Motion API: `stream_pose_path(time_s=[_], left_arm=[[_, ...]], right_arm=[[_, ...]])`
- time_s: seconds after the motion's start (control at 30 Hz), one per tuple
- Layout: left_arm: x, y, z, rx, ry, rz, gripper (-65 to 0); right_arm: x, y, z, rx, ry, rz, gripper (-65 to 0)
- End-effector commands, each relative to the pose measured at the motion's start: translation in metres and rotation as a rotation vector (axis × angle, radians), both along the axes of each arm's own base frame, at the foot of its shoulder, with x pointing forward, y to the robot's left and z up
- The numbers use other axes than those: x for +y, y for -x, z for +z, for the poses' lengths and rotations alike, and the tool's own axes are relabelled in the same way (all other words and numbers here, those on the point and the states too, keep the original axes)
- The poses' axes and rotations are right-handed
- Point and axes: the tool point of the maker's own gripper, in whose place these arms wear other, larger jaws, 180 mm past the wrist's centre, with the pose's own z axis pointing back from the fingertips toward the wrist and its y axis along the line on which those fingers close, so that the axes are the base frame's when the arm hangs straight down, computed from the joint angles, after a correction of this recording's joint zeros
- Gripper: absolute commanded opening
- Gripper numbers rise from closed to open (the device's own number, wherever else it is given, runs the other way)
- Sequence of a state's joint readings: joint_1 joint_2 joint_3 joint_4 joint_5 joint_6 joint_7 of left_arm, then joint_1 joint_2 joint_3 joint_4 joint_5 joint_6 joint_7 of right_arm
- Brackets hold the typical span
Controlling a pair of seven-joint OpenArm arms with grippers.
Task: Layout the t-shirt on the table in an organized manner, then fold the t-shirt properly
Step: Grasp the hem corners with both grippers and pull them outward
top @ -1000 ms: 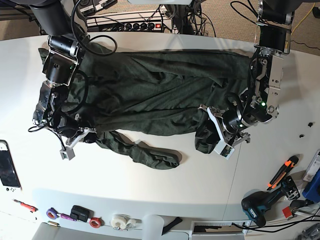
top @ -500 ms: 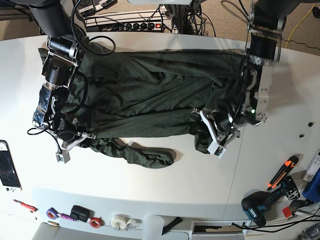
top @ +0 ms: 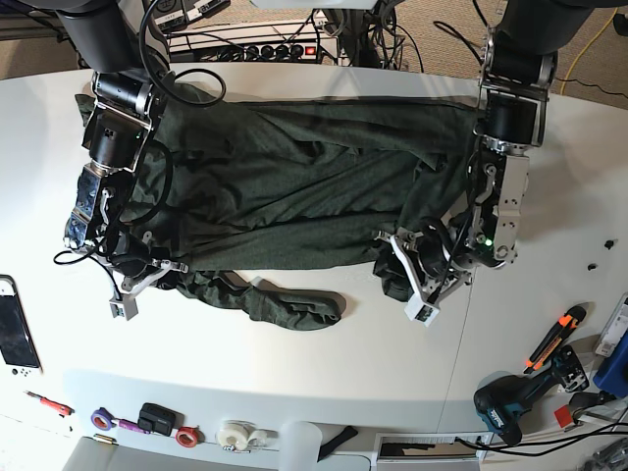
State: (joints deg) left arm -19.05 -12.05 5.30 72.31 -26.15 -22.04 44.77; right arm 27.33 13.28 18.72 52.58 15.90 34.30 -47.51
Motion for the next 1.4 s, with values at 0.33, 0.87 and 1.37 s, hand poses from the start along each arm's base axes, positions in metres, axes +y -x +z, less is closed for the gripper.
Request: stream_pose_path(time_s=[0.33,0.87,1.37], left_arm=[[0.002,-0.008,0.011,-0.048,0.036,0.038,-56.4],[0.110,-0.031,0.025,-0.129,-0.100,0.246,-65.0],[0.128,-0.035,0.036,-0.169,-0.056,0.307,-65.0]], right_arm=[[-0.006,-0.017,0.025,-0.078,0.003,-0.011,-65.0],[-0.015,-0.027,0.036,-0.147,-0.001,-0.080,-65.0],[-0.025,-0.034,0.043,-0.198,-0.002,-0.148,-65.0]])
